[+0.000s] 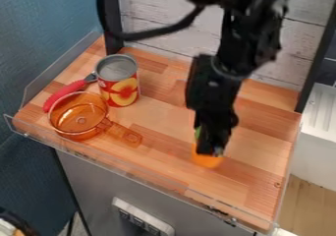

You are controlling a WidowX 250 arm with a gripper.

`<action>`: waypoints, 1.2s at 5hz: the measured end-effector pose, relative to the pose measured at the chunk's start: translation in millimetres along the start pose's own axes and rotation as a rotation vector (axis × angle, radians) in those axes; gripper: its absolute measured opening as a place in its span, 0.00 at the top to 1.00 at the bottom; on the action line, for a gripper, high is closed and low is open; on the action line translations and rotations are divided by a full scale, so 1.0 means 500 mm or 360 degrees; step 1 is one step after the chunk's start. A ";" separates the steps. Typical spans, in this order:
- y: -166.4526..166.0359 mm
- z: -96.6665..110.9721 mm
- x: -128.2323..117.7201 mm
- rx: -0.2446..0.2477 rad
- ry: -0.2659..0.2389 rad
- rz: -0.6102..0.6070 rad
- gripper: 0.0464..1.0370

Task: Move the salt shaker to the bottom right corner of the table

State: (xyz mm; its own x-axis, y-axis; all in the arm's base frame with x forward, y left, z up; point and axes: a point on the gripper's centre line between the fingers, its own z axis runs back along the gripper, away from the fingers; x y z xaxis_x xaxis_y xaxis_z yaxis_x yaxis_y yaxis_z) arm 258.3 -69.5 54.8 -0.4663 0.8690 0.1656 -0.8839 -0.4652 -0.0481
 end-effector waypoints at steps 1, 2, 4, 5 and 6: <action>0.024 -0.009 -0.017 -0.0031 0.0006 -0.0096 0.45; 0.038 -0.023 -0.036 -0.0055 -0.0011 -0.0160 0.45; 0.054 -0.051 -0.049 -0.0039 -0.0057 -0.0300 0.45; 0.046 -0.051 -0.067 -0.0033 -0.0047 -0.0385 0.40; 0.041 -0.058 -0.072 -0.0011 -0.0086 -0.0412 0.11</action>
State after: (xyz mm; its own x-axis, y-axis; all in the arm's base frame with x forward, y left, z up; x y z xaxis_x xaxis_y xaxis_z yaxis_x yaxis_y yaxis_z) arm 255.9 -105.4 19.5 -0.2224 0.9485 0.2254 -0.9738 -0.2274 -0.0039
